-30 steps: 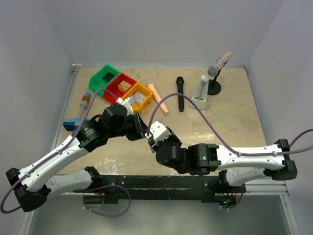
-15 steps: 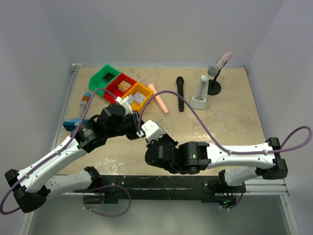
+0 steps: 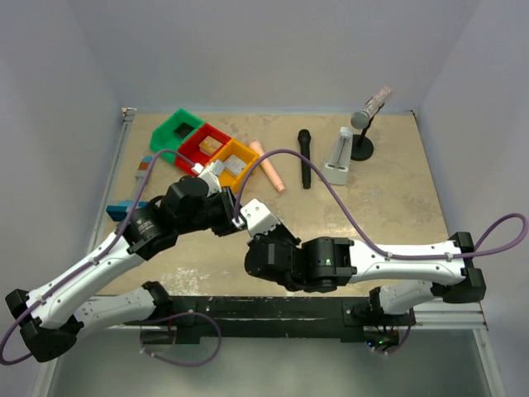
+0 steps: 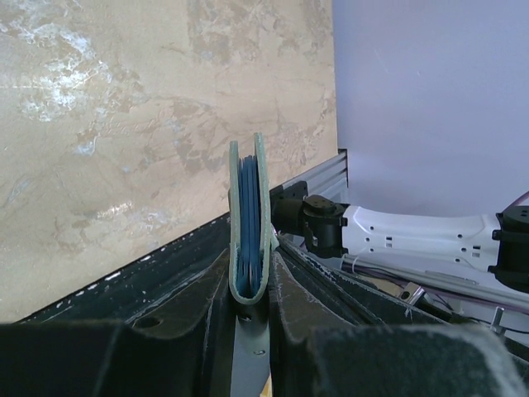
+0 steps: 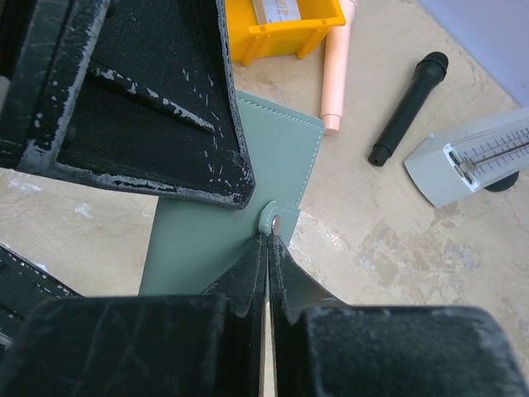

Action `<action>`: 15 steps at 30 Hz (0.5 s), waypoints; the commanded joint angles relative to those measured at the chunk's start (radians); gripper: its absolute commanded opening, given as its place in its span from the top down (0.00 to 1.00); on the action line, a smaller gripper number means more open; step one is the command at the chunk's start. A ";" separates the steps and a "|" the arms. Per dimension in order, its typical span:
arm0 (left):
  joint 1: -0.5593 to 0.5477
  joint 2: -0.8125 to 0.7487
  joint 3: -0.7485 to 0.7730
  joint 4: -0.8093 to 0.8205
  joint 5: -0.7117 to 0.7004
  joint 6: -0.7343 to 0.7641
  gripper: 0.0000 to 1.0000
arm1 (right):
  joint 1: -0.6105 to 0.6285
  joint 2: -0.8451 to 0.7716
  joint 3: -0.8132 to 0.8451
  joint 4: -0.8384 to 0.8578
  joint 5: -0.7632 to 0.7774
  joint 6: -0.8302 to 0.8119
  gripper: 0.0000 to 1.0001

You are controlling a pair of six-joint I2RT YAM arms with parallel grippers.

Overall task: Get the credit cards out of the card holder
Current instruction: Open the card holder.

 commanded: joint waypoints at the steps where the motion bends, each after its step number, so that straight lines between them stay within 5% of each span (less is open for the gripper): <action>1: -0.005 -0.043 0.008 0.046 0.081 0.012 1.00 | -0.025 -0.024 0.020 -0.021 0.018 0.025 1.00; 15: -0.005 -0.056 0.002 0.026 0.062 0.030 1.00 | -0.041 -0.110 -0.040 0.042 -0.050 0.036 1.00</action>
